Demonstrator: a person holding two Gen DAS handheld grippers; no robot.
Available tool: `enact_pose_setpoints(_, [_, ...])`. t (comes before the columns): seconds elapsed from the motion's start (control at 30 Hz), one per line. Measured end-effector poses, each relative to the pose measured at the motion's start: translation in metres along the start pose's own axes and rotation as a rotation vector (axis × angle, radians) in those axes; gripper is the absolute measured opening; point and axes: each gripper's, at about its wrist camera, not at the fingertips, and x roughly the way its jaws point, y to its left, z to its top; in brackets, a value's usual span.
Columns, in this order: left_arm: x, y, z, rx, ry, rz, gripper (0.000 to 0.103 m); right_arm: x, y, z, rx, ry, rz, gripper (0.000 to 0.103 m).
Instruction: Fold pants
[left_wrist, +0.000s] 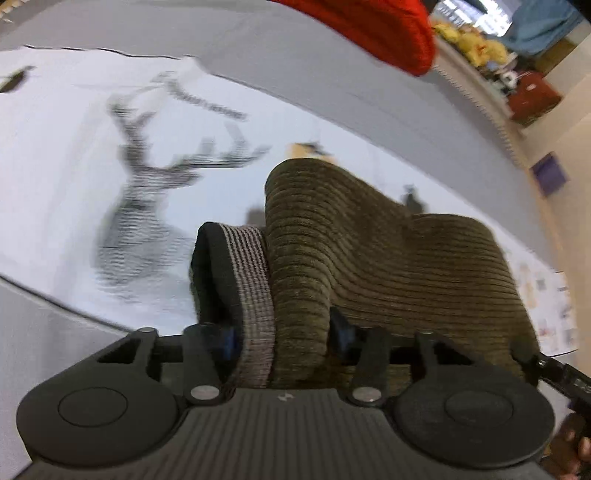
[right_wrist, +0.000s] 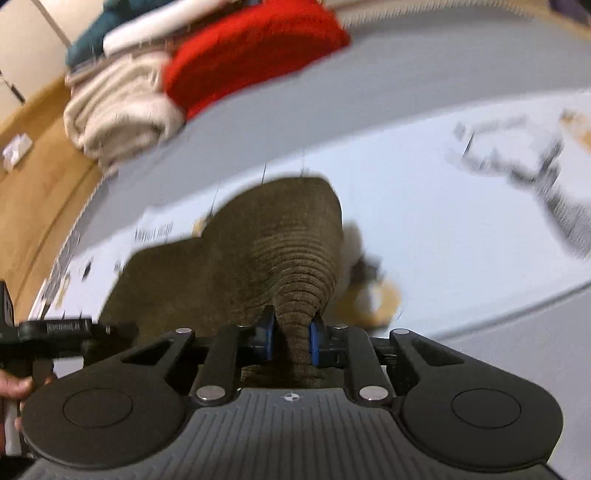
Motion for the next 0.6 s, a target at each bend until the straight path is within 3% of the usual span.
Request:
enact_pose_setpoints(0.13, [0.016,-0.055,-0.005,0.093,0.01,-0.073,0.046,-0.021,-0.026,0.021,-0.024,-0.057,-0.097,0.017])
enact_pose_setpoints(0.27, [0.026,-0.102,-0.011,0.166,-0.027,-0.112,0.048,-0.036,-0.064,0.048,-0.005,-0.023,-0.156,0.017])
enact_pose_setpoints(0.37, [0.034,-0.12,-0.014,0.205,-0.022,-0.058,0.055,-0.042,-0.091,0.06,0.037,0.001,-0.181,0.019])
enact_pose_setpoints(0.43, [0.034,-0.127,-0.018,0.238,-0.031,-0.016,0.058,-0.04,-0.096,0.058,-0.001,0.025,-0.275,0.028])
enact_pose_setpoints(0.5, [0.03,-0.131,-0.018,0.278,-0.051,0.01,0.064,-0.047,-0.095,0.052,-0.07,-0.021,-0.346,0.034])
enact_pose_setpoints(0.53, [0.026,-0.133,-0.02,0.301,-0.085,0.043,0.069,-0.053,-0.096,0.048,-0.082,-0.048,-0.339,0.043])
enact_pose_setpoints(0.6, [0.012,-0.136,-0.023,0.375,-0.178,0.127,0.076,-0.06,-0.098,0.035,-0.082,-0.062,-0.313,0.047])
